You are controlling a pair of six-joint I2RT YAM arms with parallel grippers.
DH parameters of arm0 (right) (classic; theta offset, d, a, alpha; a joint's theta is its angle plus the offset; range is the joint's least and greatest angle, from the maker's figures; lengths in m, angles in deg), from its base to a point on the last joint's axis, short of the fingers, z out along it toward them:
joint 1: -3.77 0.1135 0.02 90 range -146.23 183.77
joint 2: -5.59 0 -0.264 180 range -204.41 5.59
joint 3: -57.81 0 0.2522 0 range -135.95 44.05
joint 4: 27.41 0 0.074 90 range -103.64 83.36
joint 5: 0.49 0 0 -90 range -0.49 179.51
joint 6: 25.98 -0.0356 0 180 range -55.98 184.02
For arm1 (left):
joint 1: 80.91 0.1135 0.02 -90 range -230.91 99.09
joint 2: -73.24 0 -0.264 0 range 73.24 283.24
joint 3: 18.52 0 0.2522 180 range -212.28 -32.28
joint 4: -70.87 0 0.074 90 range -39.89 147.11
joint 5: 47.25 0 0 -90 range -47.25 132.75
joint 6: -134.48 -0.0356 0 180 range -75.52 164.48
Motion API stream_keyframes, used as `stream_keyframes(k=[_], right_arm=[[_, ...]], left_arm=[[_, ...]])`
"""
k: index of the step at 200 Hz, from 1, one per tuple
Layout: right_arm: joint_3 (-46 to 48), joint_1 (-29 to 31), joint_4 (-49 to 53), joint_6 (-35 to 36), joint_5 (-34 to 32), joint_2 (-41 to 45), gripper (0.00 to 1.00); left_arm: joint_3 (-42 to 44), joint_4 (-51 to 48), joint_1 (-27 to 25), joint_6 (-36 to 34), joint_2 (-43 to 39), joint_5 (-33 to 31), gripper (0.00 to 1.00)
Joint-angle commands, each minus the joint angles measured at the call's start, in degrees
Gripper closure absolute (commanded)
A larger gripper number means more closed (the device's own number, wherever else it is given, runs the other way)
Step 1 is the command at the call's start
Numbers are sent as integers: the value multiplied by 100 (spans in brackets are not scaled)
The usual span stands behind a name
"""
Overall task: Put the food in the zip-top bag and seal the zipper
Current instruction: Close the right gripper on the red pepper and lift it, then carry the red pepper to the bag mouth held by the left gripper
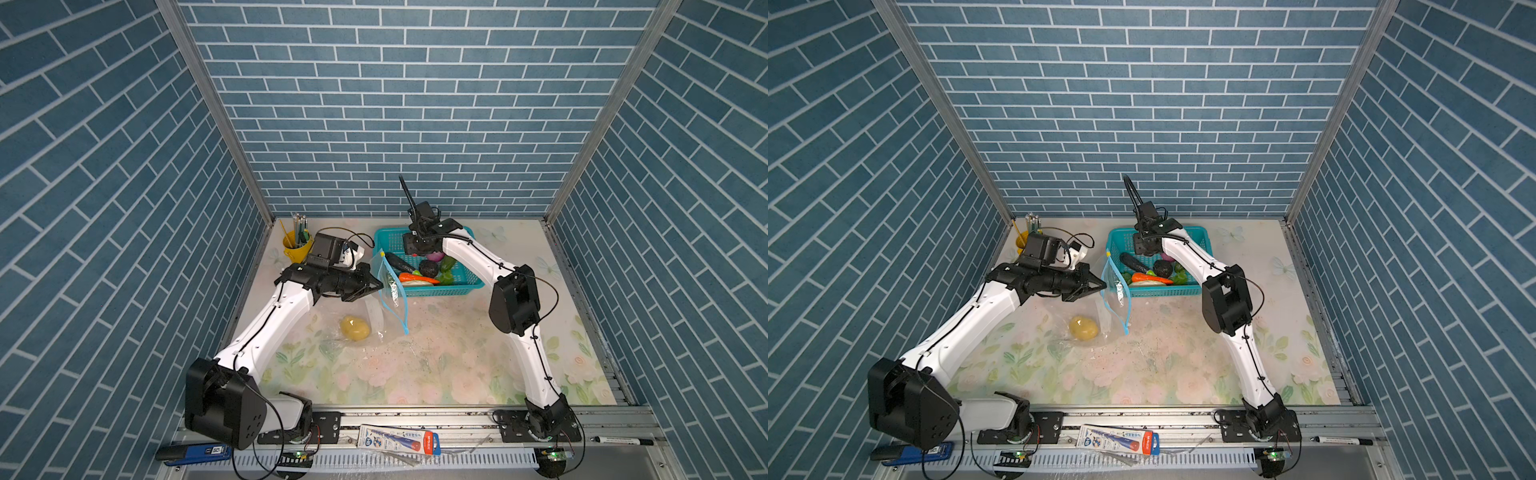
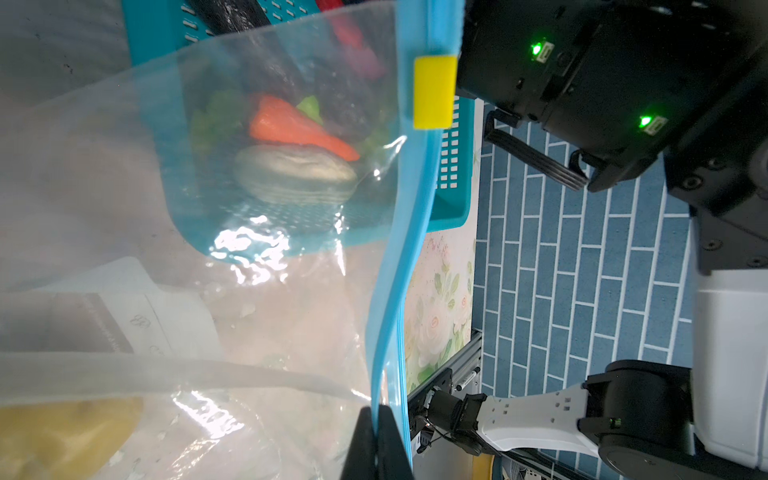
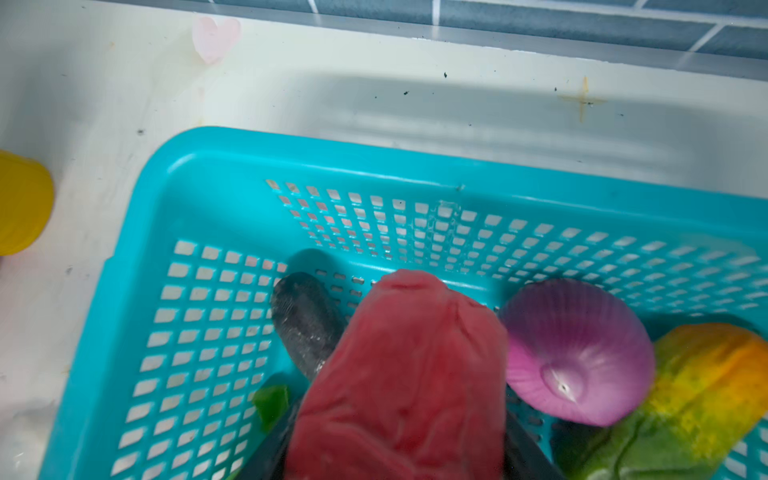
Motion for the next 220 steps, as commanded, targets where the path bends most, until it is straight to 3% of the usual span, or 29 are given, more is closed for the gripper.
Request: stream_keyframes(k=[1,130,220], right_arm=[[454,-19,-262,-190,203,577,58],[3863,179,-1441,-110,1382,3712,63],[4924,763,-1605,173,1853,4818,65]], left_arm=[[27,80,26,-9,-24,-1,100],[27,200,22,33,-58,-21,100],[82,229,21,92,6,-28,100]])
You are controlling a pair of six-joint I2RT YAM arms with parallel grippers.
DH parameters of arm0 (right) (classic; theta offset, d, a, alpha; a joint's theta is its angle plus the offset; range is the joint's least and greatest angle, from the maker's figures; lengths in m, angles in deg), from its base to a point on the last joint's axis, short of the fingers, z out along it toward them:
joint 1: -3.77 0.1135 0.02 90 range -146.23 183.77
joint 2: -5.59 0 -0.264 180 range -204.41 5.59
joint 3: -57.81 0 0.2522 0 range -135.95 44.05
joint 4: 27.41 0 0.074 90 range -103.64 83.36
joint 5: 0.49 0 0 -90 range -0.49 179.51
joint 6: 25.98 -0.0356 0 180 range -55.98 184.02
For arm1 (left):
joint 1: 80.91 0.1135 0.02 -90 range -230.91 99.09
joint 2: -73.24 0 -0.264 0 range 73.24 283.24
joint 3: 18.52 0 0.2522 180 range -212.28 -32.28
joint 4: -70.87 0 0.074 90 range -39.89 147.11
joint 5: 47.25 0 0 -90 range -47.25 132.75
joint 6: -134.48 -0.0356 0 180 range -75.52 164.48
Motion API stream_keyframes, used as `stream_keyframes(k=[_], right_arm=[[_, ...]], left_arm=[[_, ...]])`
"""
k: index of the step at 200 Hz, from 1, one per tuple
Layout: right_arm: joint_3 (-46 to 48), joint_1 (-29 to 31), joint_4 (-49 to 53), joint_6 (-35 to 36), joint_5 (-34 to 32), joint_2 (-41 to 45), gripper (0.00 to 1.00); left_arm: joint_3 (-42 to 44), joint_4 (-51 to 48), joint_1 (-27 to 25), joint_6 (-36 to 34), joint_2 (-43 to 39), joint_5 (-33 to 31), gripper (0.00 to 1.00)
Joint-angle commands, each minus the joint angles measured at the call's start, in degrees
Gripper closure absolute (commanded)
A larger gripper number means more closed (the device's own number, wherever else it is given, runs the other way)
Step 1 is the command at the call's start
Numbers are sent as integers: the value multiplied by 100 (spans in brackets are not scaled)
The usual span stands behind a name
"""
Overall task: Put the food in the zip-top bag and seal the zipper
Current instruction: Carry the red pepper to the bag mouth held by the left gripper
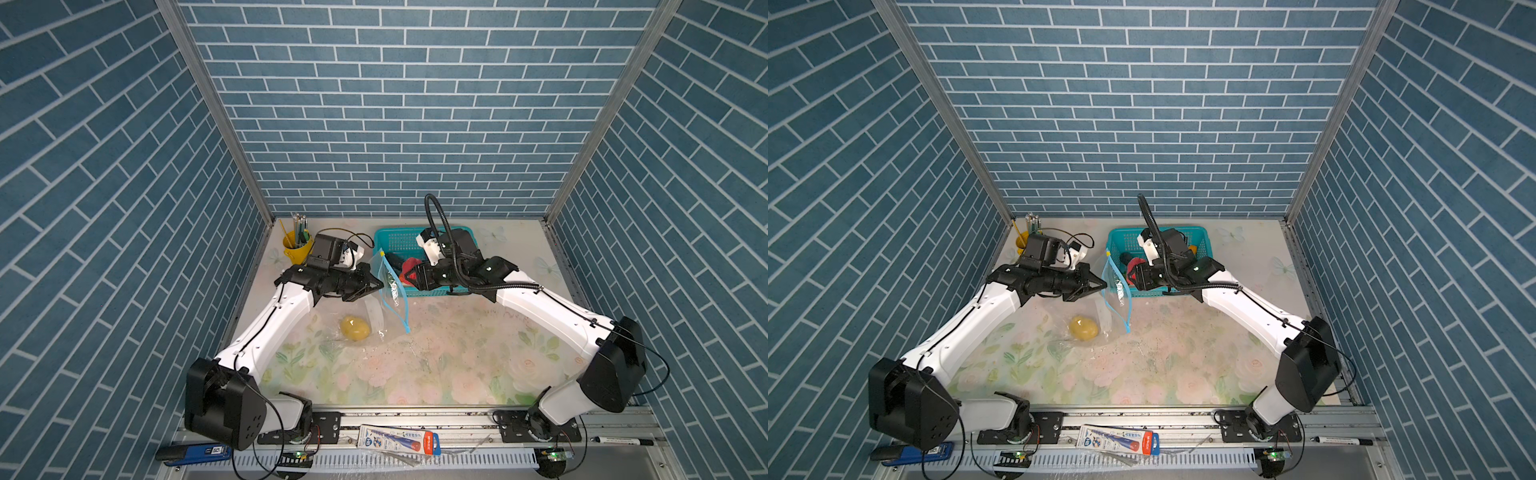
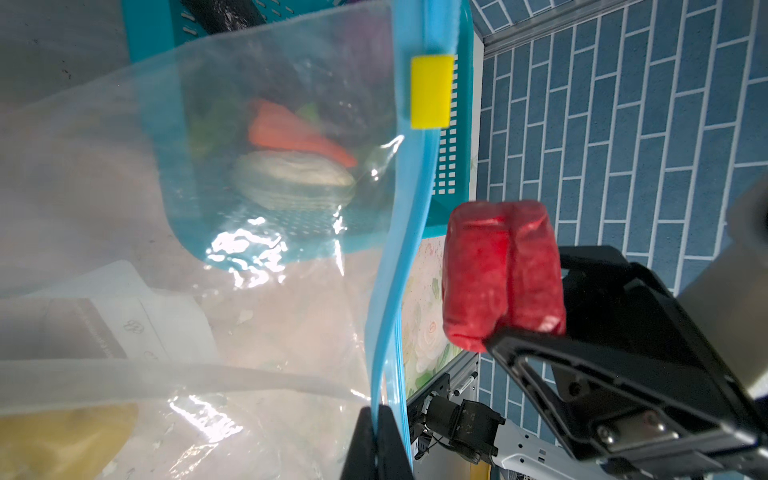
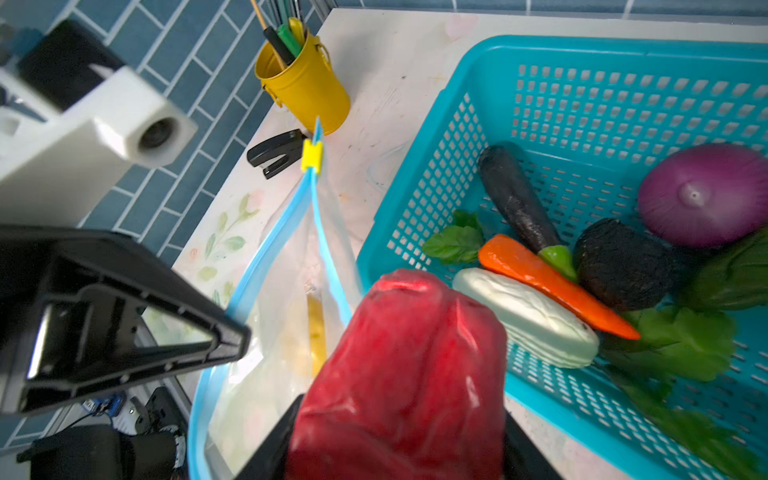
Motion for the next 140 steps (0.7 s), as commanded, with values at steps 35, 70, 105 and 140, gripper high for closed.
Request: stream_keyframes(k=[35,70,105,140], right_arm=[[472,75,-250,396,812,694,66],[629,155,-631,398,1314,729,69],[496,248,-635,406,1669,405,71],[391,276,-605,415,1722,160,72]], left_arm=[[-82,-16,27,-19,48,-32,100],[-135,-49,27,-27,57,-32,100],[-201,-101,25,-22,53,-32,100],[-224,-151,22,-13,-30,-32,100]])
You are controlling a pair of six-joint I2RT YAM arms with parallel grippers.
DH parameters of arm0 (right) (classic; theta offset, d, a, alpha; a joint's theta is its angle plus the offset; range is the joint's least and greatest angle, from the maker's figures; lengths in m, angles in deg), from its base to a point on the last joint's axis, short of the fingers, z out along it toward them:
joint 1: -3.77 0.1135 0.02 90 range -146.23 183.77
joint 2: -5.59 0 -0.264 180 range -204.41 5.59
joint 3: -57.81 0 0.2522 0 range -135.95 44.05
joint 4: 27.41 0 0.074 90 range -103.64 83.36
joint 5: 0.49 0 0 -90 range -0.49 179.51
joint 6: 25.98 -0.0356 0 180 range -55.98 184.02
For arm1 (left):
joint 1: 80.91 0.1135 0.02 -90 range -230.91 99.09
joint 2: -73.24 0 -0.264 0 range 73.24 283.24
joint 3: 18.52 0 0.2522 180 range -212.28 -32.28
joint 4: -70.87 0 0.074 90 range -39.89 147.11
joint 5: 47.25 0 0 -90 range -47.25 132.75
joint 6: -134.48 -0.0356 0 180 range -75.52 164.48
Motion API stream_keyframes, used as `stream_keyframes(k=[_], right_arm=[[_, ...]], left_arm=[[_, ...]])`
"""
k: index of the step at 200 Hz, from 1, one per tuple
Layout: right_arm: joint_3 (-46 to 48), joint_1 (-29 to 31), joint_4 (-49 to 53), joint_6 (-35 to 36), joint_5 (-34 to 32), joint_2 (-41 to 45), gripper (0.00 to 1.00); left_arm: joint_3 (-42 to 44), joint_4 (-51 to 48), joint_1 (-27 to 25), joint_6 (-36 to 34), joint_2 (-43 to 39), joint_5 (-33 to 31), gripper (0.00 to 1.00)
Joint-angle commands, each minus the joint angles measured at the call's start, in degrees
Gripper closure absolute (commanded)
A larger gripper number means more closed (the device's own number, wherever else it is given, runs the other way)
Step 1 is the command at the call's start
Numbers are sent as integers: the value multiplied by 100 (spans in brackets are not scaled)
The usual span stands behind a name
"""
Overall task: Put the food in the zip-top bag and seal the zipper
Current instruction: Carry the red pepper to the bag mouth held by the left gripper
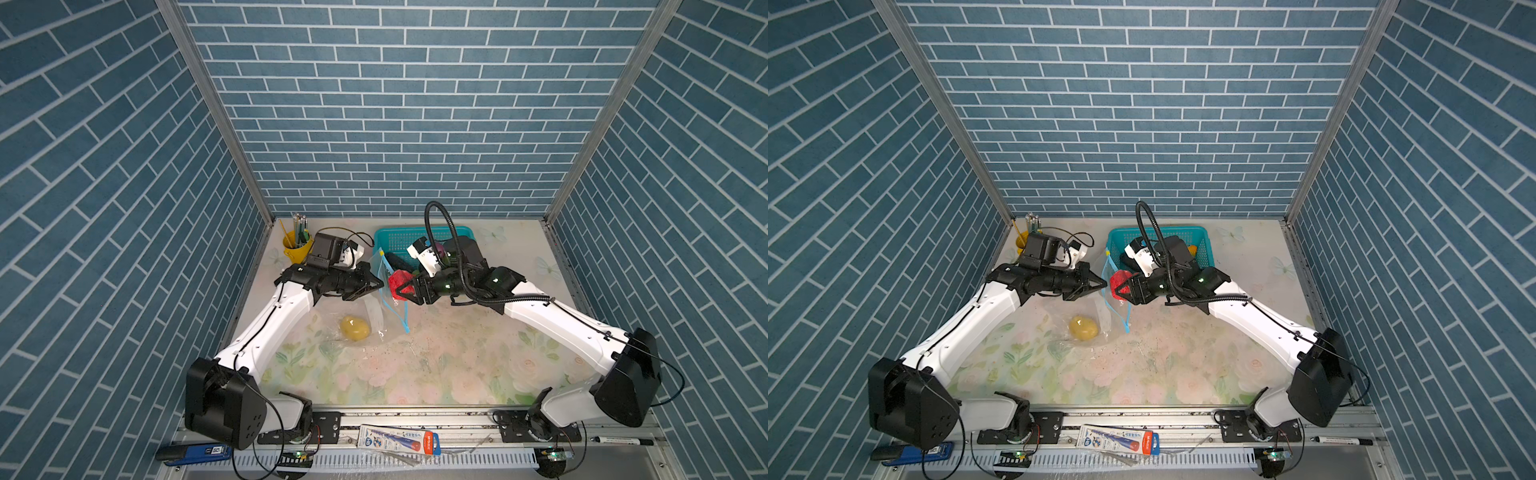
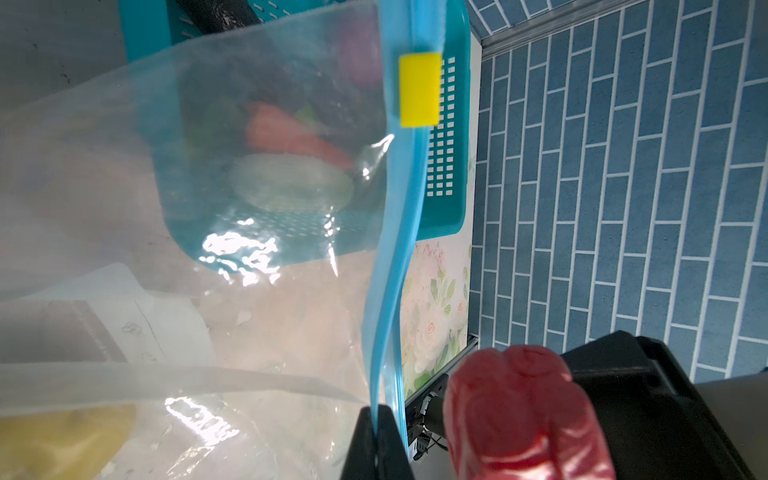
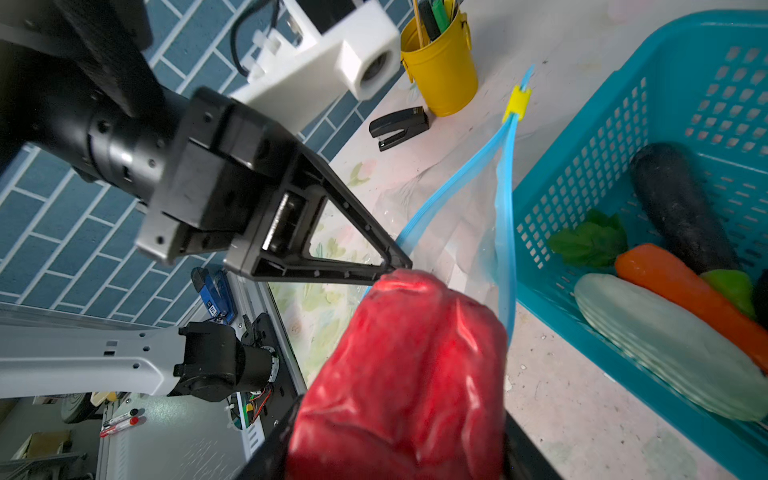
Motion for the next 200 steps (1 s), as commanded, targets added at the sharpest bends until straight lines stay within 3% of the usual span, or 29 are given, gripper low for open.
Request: stream_keyframes(k=[1,108,200], right_arm=[[-64,39,-79,205,233,-173,72],[-234,76,65,182,314,-655,73],[-299,86,145,184,214,-791,67]], left_arm=[[-154,-116,26,-19,-43,-32,100],[-241,-211,21,-10,-250,-15,100],[-233,-196,25,-2,-272,-15,100]])
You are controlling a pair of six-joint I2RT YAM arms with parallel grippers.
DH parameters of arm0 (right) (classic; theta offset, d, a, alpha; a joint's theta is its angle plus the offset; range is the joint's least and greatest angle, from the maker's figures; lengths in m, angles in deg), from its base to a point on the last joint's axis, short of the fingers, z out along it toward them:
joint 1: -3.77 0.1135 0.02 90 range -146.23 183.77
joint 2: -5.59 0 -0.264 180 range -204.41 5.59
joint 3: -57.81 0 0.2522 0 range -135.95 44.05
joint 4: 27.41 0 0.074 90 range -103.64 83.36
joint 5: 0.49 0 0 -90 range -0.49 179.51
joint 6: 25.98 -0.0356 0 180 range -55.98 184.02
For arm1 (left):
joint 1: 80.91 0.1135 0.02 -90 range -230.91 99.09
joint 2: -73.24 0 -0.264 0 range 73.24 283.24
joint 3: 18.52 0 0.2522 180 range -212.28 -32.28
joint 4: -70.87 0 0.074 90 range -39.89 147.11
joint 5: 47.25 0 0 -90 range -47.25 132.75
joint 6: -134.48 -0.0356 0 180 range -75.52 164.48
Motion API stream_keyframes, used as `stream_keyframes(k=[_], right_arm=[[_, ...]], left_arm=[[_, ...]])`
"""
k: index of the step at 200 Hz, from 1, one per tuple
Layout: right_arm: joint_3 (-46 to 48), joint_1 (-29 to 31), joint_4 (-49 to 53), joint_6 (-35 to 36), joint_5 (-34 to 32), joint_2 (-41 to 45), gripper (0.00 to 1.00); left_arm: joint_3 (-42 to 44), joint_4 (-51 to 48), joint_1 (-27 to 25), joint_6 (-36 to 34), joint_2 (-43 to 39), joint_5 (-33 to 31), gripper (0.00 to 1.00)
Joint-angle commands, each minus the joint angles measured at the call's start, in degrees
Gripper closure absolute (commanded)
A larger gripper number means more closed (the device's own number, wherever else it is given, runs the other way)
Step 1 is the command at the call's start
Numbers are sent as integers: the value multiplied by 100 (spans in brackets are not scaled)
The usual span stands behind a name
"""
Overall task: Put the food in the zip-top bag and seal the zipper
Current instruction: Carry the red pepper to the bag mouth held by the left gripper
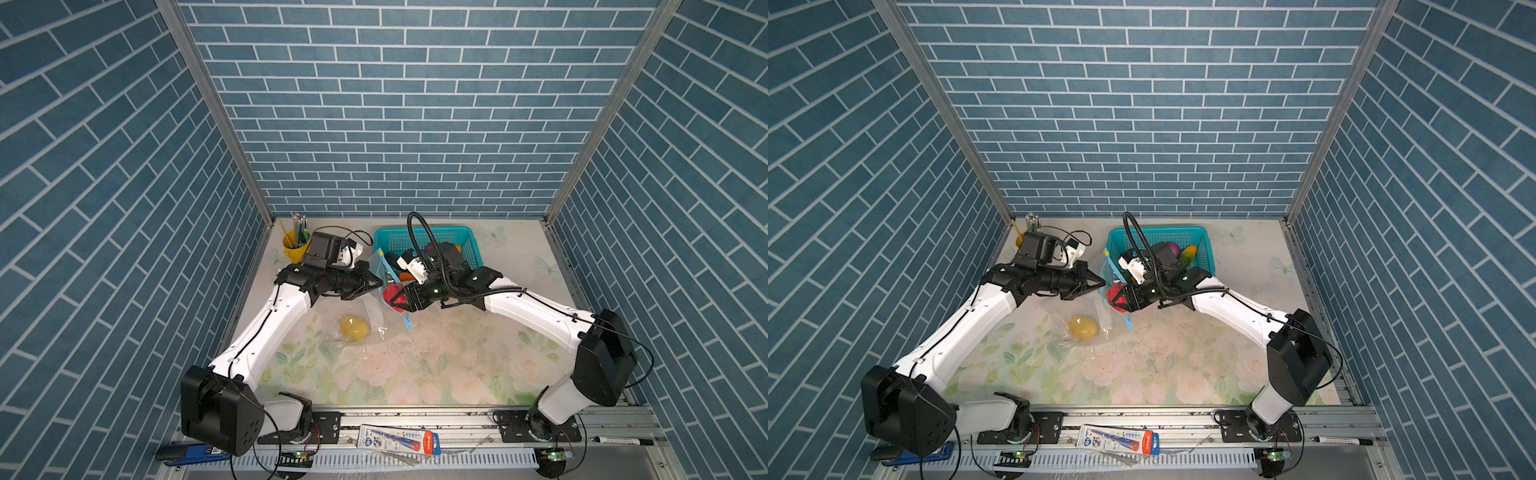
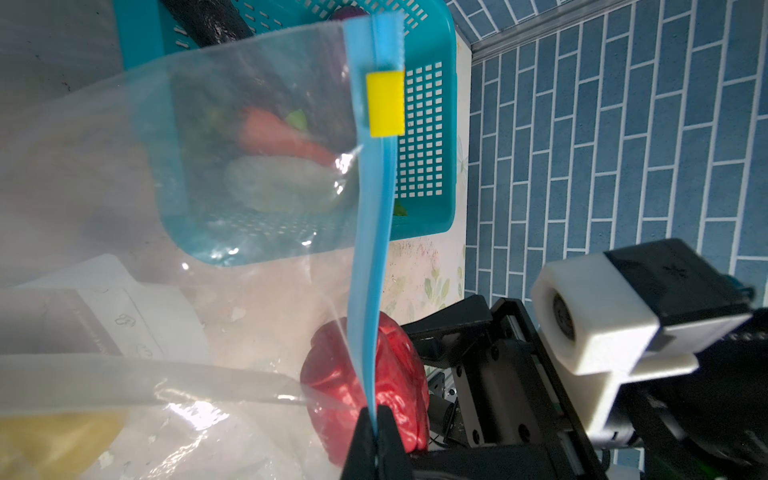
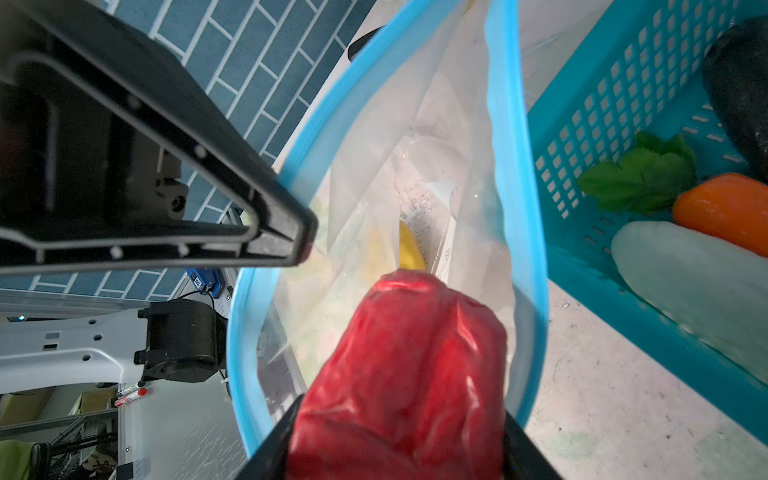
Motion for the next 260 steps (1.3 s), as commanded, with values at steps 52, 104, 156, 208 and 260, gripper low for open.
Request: stream_keyframes(k=[52,104,156,208,260], right_arm=[[-323,45,129,188,-32,-131,63],[-373,52,206,183,-97,-153,54],[-395,78,245,195,-164,-165,49],[-421,96,306,223,-216,-205,43],[-438,114,332,223,-253,-230,42]], left_arm=[[-135,-37,21,-1,-92,-1,100],[-135,-36,22,-2,-87,-2,100],[-135,-23,21,2,-93,-10,100],[-102,-2,18,11,-80,-8,100],[-56,25,14,10,-76,-1,100]])
